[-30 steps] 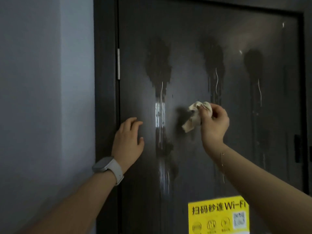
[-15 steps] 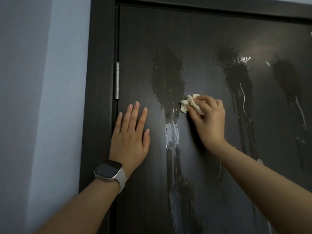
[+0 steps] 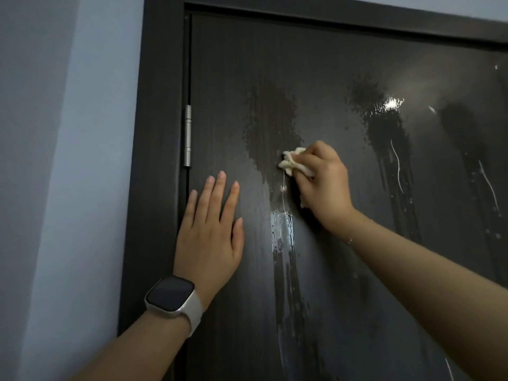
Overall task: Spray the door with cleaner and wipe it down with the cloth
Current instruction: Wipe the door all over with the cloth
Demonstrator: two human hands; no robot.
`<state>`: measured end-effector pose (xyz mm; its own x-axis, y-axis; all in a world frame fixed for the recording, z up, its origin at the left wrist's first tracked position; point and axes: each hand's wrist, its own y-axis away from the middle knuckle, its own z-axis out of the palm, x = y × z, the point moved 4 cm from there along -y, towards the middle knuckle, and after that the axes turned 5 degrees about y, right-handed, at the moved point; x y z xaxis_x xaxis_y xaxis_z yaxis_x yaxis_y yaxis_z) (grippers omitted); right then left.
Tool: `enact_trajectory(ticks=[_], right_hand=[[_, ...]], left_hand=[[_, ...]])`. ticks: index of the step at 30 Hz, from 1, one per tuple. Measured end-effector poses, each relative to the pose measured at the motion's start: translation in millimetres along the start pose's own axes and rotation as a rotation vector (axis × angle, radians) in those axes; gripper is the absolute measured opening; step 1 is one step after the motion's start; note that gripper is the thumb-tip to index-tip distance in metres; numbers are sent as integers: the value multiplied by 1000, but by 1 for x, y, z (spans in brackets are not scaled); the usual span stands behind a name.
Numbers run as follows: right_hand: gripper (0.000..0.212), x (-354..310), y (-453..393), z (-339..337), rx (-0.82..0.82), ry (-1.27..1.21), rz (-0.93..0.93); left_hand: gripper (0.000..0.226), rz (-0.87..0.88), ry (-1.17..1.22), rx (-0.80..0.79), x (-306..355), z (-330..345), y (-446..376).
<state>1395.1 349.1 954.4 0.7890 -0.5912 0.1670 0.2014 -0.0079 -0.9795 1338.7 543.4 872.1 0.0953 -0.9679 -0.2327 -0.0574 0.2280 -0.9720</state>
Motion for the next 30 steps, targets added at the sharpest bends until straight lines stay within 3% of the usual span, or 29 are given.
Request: enact_trajectory(ticks=[6,12,18,22,24,28,30], right_hand=[[23,-18,44,-6,-191,25,-266],[10,-21,3,9,-21,59,-53],[25,-27,47,-4,-252,47,-388],[10,-4,-13,5,-90,63,-84],[6,-9,-6,9,-48,50,-22],[12,-30,54,4,-222,-14,-283],[15,-18,43,-1,-263,-14,-312]], left_hand=[[58,-7,-2,-1,0,0,1],[58,1,7,0,-1,1,2],[57,6,8,27,0,0,1],[57,1,7,26,0,1,1],[57,2,2,28,1,1,1],[58,-2,3,41,2,-1,1],[57,-12,17,50,2,-4,-1]])
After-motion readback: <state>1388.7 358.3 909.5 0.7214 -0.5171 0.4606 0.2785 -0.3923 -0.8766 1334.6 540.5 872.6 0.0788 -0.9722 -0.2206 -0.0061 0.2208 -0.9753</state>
